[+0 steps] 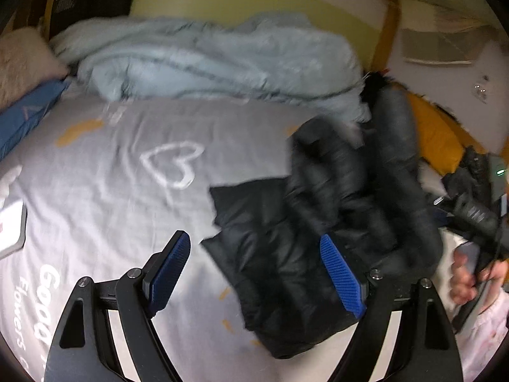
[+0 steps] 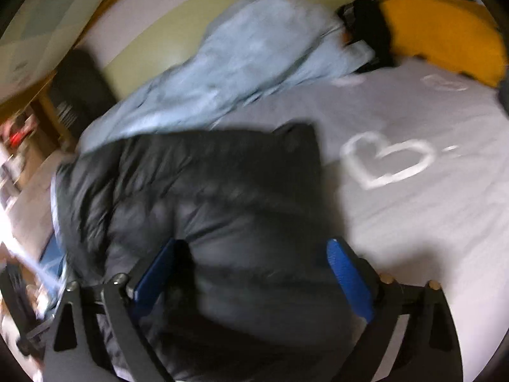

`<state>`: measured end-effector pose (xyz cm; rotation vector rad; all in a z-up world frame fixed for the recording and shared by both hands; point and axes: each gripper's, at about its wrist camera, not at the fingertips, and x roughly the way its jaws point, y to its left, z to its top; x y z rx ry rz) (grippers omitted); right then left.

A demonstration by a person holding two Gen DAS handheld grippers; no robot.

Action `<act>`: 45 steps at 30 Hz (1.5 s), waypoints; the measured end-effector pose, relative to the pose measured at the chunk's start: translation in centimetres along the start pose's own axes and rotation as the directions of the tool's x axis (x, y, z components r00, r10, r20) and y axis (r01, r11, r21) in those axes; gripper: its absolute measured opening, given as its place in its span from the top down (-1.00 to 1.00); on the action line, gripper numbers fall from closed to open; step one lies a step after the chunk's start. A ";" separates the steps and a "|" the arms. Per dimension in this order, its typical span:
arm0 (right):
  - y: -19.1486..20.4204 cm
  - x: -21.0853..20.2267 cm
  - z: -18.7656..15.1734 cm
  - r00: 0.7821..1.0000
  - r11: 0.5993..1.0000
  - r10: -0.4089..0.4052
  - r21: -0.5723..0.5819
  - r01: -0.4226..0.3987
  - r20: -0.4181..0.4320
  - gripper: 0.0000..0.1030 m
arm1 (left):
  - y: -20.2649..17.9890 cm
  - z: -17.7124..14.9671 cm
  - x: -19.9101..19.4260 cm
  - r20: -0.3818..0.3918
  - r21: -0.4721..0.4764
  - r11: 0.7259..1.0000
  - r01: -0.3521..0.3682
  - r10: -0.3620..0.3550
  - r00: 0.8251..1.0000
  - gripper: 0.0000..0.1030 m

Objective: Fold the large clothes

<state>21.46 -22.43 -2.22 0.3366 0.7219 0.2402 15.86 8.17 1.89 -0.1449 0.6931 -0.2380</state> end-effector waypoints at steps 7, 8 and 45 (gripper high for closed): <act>5.8 -0.4 -3.3 0.998 0.953 0.044 -0.298 -0.055 -0.042 -0.81 | -1.3 0.5 -2.6 0.089 0.020 0.994 0.109 -0.111 0.990 -0.81; 6.2 -0.3 -3.6 0.998 0.944 0.045 -0.324 -0.057 -0.046 -0.81 | -1.5 0.5 -2.8 0.090 0.029 0.994 0.109 -0.112 0.990 -0.84; 0.8 -0.4 -3.7 0.997 0.996 0.065 -0.055 -0.067 -0.047 -0.85 | 0.3 -1.2 1.5 -0.040 -0.163 0.986 -0.043 0.037 0.999 -0.98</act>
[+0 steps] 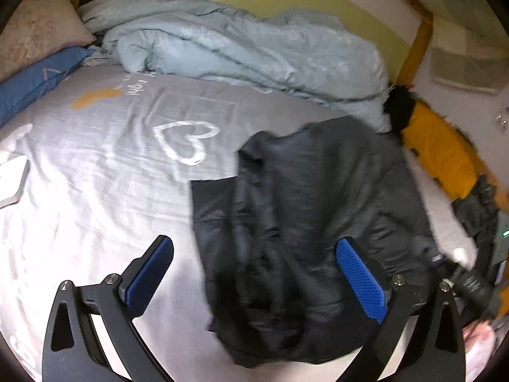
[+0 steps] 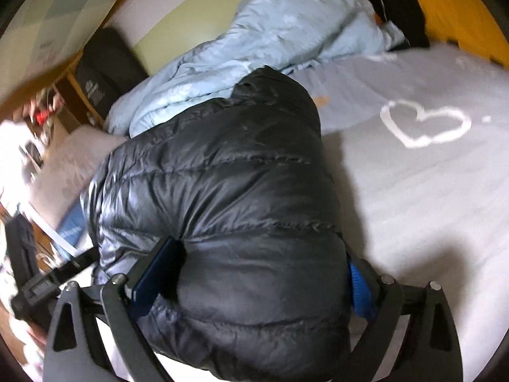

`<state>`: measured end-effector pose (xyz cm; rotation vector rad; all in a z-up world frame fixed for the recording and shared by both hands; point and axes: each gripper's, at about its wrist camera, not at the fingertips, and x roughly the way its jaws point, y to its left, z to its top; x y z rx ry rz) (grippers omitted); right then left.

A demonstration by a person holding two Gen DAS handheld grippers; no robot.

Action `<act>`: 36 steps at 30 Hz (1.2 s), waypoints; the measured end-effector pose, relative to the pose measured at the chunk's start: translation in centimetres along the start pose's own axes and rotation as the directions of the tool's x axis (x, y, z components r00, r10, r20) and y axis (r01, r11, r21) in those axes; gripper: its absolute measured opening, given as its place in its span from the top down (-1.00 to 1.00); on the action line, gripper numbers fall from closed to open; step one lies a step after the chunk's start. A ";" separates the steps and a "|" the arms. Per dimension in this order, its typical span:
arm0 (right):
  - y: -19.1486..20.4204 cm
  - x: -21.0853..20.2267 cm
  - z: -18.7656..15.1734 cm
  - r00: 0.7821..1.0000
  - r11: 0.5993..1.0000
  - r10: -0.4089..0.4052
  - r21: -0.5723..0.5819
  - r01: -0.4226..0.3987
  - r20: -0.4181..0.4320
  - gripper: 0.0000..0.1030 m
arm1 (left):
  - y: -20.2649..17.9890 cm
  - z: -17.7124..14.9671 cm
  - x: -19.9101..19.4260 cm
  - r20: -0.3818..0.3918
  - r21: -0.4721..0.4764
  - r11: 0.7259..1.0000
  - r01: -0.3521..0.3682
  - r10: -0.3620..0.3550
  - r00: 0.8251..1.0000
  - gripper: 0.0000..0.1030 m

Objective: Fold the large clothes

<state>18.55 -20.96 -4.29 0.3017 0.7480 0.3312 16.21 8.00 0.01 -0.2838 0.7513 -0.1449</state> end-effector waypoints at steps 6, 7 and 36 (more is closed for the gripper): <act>3.8 0.7 -0.3 0.987 0.966 -0.158 -0.203 0.159 0.019 -0.85 | -1.6 0.1 -0.7 0.025 0.064 0.997 0.032 -0.034 0.999 -0.99; 4.3 0.8 -0.5 0.984 0.957 -0.174 -0.231 0.175 0.026 -0.85 | -1.5 0.0 -0.4 0.017 0.067 0.997 0.022 -0.023 1.000 -0.99; -1.2 0.7 2.0 0.993 0.995 0.061 -0.067 -0.068 -0.104 -0.15 | -0.4 -1.5 4.4 -0.143 -0.114 0.975 0.193 -0.208 0.968 -0.23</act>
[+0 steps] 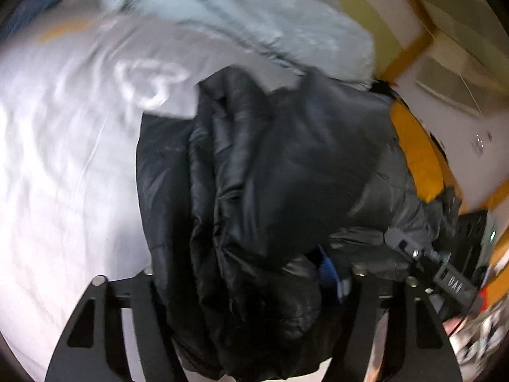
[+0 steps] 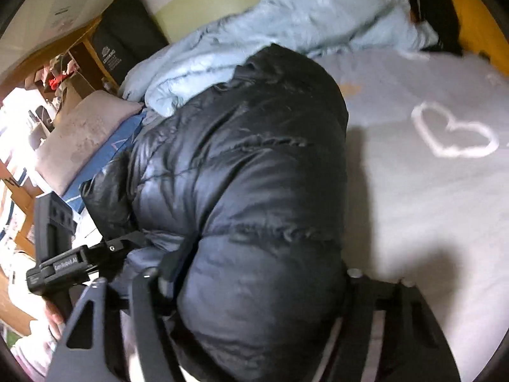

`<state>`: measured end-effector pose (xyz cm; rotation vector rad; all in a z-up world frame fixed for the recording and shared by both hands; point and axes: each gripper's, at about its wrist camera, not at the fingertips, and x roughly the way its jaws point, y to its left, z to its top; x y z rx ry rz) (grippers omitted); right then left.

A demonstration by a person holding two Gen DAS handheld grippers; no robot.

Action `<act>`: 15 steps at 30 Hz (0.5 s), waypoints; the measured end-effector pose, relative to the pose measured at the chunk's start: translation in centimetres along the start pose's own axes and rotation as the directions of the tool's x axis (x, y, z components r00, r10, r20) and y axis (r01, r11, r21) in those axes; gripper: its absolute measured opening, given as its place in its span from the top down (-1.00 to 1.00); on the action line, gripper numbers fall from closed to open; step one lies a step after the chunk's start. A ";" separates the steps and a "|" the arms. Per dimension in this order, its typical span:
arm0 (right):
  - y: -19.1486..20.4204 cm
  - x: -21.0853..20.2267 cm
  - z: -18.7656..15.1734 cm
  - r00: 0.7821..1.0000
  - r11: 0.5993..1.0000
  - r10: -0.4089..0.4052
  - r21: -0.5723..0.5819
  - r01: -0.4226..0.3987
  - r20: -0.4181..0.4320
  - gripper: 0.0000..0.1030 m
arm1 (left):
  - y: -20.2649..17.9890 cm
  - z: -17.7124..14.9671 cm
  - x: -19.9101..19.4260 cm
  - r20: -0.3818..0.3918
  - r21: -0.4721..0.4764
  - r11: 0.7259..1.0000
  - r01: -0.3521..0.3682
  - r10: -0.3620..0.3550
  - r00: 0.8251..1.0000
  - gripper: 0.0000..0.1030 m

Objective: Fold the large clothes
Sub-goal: 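Carry the jacket bundle with both grippers onto the dark clothes pile and release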

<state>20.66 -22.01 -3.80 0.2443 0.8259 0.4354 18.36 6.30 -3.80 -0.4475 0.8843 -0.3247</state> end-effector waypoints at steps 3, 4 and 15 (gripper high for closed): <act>-0.4 -2.5 0.7 0.999 0.999 -0.046 -0.021 0.047 0.018 -0.15 | -2.5 0.1 -0.1 -0.027 0.054 0.997 0.059 -0.058 0.998 -0.14; -0.6 -3.6 0.8 0.998 0.998 -0.054 -0.036 0.055 0.028 -0.15 | -3.3 0.1 -0.2 -0.030 0.065 0.995 0.076 -0.074 0.997 -0.13; -8.5 -16.8 2.4 0.927 0.950 -0.299 -0.021 0.311 0.226 -0.15 | -22.6 1.5 5.9 -0.044 0.347 0.926 0.147 -0.141 0.989 0.11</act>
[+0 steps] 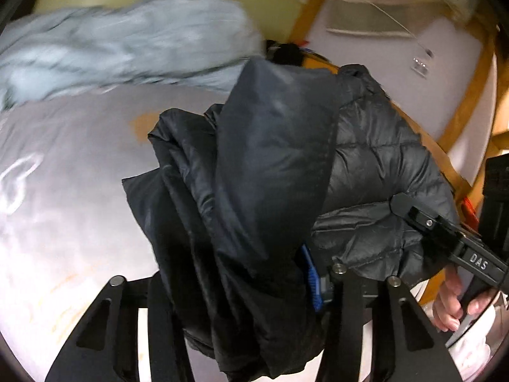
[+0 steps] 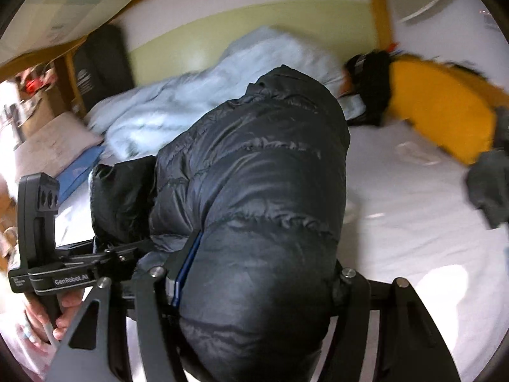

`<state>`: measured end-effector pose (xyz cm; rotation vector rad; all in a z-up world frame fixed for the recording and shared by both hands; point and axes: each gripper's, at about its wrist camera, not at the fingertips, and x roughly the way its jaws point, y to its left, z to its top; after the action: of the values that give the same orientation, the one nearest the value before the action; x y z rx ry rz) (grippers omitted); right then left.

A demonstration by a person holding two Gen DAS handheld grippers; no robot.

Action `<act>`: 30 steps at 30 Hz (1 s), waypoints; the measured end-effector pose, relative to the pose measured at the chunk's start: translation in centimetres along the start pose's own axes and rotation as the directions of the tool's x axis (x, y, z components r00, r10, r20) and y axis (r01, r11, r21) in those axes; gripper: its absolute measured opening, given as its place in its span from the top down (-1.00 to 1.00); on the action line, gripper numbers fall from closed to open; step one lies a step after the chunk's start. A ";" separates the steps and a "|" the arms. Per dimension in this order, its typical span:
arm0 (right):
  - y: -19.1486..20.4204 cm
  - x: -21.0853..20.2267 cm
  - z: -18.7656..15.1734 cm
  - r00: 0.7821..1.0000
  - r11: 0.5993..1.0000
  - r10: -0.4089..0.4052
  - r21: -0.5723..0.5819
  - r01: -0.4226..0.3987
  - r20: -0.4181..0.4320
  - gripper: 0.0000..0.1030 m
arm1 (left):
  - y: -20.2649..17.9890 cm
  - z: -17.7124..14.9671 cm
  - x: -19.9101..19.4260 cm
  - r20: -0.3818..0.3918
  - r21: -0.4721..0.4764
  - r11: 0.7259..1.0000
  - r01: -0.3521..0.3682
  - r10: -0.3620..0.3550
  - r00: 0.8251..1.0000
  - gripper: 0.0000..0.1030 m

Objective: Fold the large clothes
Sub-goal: 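Carry the jacket bundle with both grippers onto the dark clothes pile and release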

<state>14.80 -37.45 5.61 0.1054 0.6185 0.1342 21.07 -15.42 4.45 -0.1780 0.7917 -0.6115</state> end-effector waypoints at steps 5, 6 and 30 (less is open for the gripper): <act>-7.2 -2.6 0.1 0.986 0.988 -0.151 0.054 0.148 0.064 -0.15 | -7.2 3.0 6.4 -0.016 0.032 0.995 0.094 -0.093 0.996 0.15; -8.2 -2.9 0.0 0.980 0.982 -0.182 0.066 0.177 0.077 -0.15 | -8.7 3.4 7.7 -0.022 0.046 0.993 0.105 -0.104 0.994 0.15; -17.7 0.3 -2.5 0.861 0.859 -0.503 0.146 0.490 0.070 -1.00 | -13.4 2.6 14.6 0.121 0.221 0.964 -0.146 0.121 0.985 -0.85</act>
<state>15.21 -54.73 0.98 0.0679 0.5303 -0.4133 24.86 -34.91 2.25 0.0547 0.6191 -0.5562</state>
